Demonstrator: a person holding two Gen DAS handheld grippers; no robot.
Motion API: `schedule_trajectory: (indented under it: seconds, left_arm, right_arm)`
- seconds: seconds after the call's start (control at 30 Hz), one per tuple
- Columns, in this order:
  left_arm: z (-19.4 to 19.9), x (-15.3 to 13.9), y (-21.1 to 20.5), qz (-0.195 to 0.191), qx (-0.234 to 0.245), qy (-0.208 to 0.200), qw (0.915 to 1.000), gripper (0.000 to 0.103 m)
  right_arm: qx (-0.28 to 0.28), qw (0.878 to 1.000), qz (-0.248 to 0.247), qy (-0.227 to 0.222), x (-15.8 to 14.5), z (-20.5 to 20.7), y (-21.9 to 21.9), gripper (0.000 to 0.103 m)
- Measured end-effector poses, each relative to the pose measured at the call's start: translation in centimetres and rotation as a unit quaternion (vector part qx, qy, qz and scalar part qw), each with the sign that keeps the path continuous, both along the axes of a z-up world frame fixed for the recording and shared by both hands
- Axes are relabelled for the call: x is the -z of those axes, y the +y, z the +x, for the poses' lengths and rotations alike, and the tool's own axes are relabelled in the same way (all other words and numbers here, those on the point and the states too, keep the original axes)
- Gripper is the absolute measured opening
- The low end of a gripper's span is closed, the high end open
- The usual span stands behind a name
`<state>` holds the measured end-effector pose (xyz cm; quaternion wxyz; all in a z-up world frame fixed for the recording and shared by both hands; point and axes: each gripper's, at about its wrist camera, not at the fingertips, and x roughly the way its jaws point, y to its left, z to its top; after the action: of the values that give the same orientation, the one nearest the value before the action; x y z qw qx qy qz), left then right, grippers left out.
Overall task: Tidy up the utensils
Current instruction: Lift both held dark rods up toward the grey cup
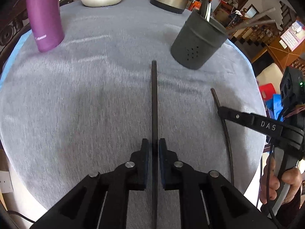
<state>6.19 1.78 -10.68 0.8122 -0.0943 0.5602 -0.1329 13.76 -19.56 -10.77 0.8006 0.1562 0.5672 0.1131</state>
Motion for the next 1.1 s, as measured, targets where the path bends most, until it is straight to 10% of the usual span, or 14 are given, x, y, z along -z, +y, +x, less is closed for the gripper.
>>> schedule_trajectory:
  seconds: [0.1, 0.5, 0.73, 1.1]
  left_arm:
    - [1.5, -0.6, 0.3, 0.002, -0.001, -0.011, 0.9999, 0.034]
    - [6.2, -0.3, -1.4, 0.001, 0.022, 0.007, 0.9997, 0.034]
    - [8.5, 0.6, -2.7, 0.012, 0.025, 0.012, 0.9995, 0.008]
    - [6.8, -3.4, -0.3, -0.009, 0.012, -0.041, 0.999, 0.007]
  right_arm:
    - [-0.001, 1.0, -0.004, 0.012, -0.3, 0.8, -0.3, 0.012]
    - [-0.038, 0.998, -0.053, 0.02, -0.2, 2.6, 2.1, 0.028]
    - [-0.087, 0.988, -0.127, -0.012, -0.2, 2.5, 4.3, 0.009]
    - [-0.073, 0.991, -0.043, -0.099, -5.9, 1.2, 0.6, 0.006]
